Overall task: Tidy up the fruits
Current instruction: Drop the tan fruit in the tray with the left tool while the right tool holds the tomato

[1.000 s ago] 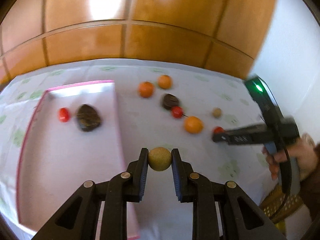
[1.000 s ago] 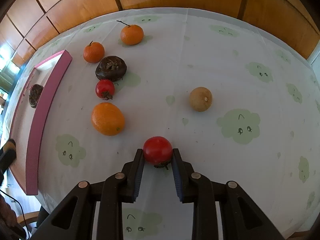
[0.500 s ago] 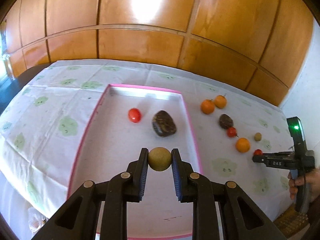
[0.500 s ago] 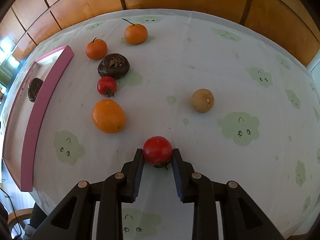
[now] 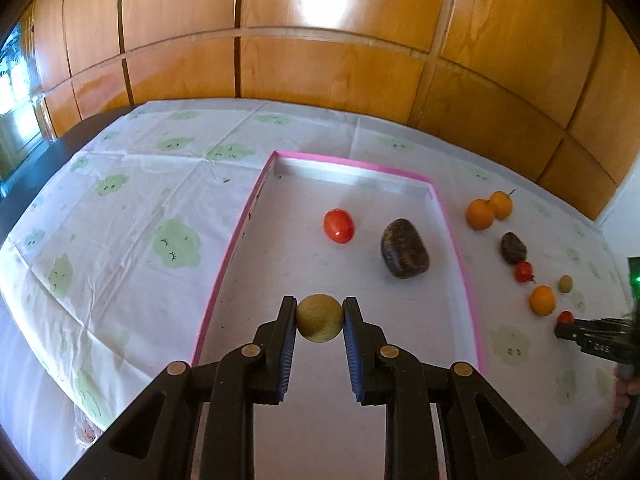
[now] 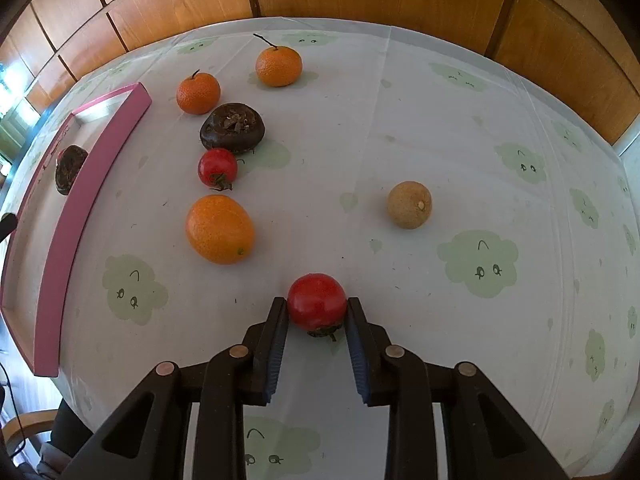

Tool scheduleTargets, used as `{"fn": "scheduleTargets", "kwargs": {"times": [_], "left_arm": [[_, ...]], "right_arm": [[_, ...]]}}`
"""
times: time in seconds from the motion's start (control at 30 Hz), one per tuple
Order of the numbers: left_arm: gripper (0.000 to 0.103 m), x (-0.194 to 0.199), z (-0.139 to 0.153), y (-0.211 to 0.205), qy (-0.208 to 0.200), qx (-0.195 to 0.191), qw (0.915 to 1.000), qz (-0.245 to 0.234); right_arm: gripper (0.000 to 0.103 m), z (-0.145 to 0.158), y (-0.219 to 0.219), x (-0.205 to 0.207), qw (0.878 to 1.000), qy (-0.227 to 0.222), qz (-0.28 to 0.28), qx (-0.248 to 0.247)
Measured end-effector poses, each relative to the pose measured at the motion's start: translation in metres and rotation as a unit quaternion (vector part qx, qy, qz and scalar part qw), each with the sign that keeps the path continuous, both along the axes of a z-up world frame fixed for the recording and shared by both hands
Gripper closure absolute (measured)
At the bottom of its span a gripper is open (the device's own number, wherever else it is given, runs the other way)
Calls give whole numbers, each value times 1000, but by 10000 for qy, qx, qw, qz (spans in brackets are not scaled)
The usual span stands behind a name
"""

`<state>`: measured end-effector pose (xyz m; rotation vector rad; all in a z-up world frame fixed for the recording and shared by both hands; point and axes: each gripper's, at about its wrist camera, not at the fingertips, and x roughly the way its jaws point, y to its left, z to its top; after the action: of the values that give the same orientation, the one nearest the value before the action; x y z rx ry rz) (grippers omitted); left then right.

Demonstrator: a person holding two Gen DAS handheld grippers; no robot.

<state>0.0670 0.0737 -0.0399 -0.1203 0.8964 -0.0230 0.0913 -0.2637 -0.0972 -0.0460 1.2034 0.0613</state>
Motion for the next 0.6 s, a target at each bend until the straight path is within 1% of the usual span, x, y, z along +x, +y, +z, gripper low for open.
{"fn": "scheduleTargets", "kwargs": {"times": [0.1,0.27,0.33,0.37,0.4,0.5,0.6], "left_arm": [[80,12,-6,4,62,21,10000,62],[80,29,-8,9,57,7,9998,167],[75,29,-5,10,8,34,9998,206],[65,27,-3,9,-37,58,9997,233],[59,24,-1,9,-87,73,9996,255],[59,10,7,1,-292,169,9992,203],[59,-2,13,-6,-399,189,9989,163]], "right_arm": [[73,0,0,0,10000,-4,8,-11],[73,0,0,0,10000,-7,19,-23],[73,0,0,-1,10000,-9,26,-35],[73,0,0,-1,10000,-10,32,-41],[73,0,0,-1,10000,-11,34,-44],[73,0,0,-1,10000,-13,32,-48],[73,1,1,-1,10000,-27,33,-83]]}}
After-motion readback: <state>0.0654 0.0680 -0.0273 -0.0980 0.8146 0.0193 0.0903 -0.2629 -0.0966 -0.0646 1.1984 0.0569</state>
